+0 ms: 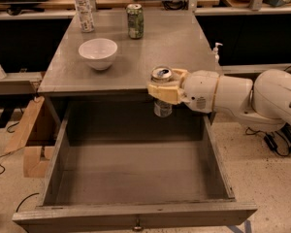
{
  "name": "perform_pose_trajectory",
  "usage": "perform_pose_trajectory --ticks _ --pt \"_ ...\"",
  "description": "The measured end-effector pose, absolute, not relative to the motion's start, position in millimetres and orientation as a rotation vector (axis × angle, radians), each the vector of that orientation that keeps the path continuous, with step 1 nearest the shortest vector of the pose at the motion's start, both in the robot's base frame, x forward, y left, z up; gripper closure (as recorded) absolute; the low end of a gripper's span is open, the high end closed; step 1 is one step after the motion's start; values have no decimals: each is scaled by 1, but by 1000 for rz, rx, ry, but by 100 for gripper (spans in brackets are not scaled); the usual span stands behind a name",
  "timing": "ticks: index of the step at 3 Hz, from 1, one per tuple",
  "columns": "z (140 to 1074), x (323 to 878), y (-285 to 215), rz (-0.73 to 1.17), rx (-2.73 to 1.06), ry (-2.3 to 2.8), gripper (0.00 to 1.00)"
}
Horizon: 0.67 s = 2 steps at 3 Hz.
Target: Place redbull can into top drawer
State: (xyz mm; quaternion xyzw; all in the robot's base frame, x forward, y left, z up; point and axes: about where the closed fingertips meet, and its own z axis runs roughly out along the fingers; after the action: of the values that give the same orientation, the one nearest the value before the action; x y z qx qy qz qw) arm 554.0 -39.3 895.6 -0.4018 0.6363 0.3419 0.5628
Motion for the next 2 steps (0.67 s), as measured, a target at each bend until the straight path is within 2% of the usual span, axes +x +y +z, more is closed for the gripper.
perform_pose_trajectory --ticks 1,2 --pt "865 560 -22 867 -967 1493 100" --pt "812 558 28 974 -1025 1453 100"
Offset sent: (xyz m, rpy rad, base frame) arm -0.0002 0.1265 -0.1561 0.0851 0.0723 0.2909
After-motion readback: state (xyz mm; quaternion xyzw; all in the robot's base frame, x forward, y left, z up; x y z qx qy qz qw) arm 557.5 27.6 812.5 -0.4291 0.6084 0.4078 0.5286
